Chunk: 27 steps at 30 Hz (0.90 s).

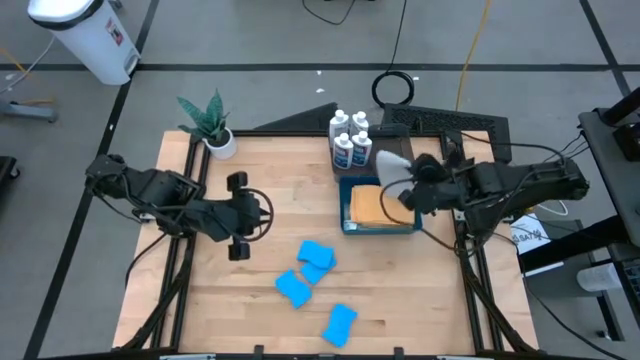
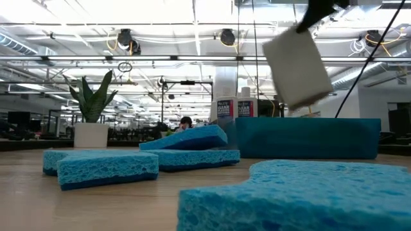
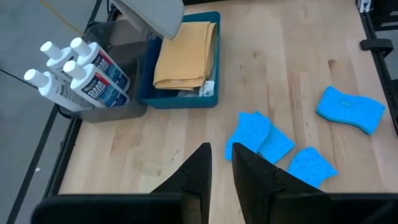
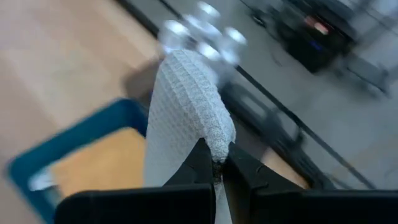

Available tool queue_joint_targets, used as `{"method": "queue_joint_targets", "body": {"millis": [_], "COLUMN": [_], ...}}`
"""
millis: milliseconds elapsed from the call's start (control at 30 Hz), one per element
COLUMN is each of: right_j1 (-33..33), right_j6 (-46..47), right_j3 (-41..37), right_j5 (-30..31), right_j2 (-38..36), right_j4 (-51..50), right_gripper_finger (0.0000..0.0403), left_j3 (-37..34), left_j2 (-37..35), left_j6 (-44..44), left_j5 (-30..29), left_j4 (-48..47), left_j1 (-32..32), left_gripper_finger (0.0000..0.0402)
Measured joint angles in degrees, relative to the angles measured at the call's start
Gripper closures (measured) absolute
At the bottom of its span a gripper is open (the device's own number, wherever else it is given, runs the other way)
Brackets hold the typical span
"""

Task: Pick & Place Kitchen Items
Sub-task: Put the black napkin into the blue bin

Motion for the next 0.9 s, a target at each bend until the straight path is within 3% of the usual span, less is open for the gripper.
{"method": "queue_joint_targets", "body": {"millis": [200, 300, 467, 633, 900], "right_j1": [0.8, 1.1, 3.5, 7.7, 11.0], "right_j6": [15.4, 14.7, 9.4, -4.0, -26.9], "right_j3": [-6.2, -8.1, -8.6, -14.2, -38.6], "right_j5": [6.2, 6.6, 6.9, 8.2, 11.3], "right_j2": [0.1, 0.1, 0.1, 0.6, 0.6], "right_j4": [-7.5, -5.9, 6.5, 32.8, 93.3], "right_gripper_finger": [0.0403, 0.0403, 0.0403, 0.0403, 0.0403], "left_j3": [0.0, 0.0, 0.0, 0.0, 0.0], "left_j2": [0.0, 0.0, 0.0, 0.0, 0.0], "left_j6": [0.0, 0.0, 0.0, -0.3, -1.6], "left_j5": [0.0, 0.0, 0.0, 0.0, -0.1], "left_j4": [0.0, 0.0, 0.0, 0.0, 0.0], "left_j1": [0.0, 0.0, 0.0, 0.0, 0.0], "left_gripper_finger": [0.0334, 0.0334, 0.0334, 0.0334, 0.0334]}}
